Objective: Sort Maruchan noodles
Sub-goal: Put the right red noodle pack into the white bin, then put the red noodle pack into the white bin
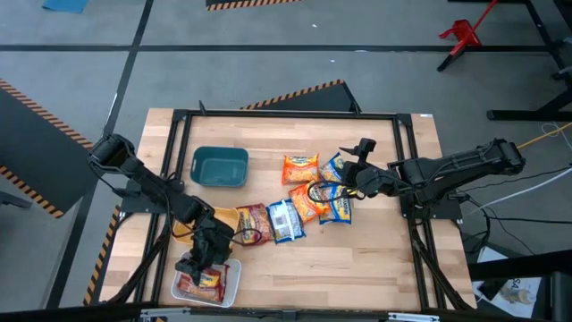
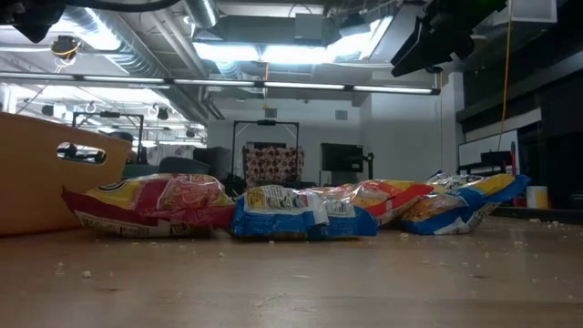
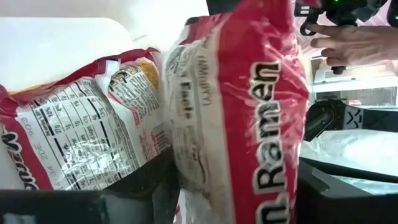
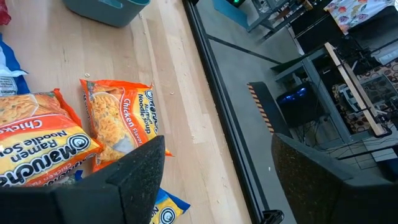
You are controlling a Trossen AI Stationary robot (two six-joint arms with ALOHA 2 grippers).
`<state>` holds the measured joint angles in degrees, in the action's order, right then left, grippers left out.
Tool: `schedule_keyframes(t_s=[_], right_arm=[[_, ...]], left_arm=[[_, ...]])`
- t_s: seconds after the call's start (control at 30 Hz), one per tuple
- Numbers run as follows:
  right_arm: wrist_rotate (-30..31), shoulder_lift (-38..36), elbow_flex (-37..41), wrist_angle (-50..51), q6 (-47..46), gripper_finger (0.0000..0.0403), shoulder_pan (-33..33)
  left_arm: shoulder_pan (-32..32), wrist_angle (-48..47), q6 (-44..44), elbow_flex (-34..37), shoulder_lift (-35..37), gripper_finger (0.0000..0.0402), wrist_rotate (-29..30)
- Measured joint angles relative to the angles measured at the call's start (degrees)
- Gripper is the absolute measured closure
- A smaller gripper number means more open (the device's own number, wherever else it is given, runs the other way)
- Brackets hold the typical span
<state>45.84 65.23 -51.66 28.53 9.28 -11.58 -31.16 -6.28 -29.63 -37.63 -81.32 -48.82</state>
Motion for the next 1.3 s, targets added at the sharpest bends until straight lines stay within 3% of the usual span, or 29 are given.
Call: schedule_keyframes(t_s=[0.43,0.77,1.1,1.3], right_arm=[[0.0,0.0,0.0,0.0,0.0,0.0125,0.0],[0.0,0.0,0.0,0.0,0.0,0.0125,0.0],[0.0,0.0,0.0,0.1,0.2,0.0125,0.0],[0.0,0.0,0.0,0.5,0.2,0.0125,0.0]], left_arm=[[4.2,-0.1,-4.1,0.0,0.0,0.0201,-0.4],[7.2,-0.5,-7.6,0.0,0.0,0.0201,-8.8],[13.2,-4.5,-8.3,0.0,0.2,0.0201,-11.9],[17.1,-4.8,-9.0,0.0,3.9,0.0201,-13.3]])
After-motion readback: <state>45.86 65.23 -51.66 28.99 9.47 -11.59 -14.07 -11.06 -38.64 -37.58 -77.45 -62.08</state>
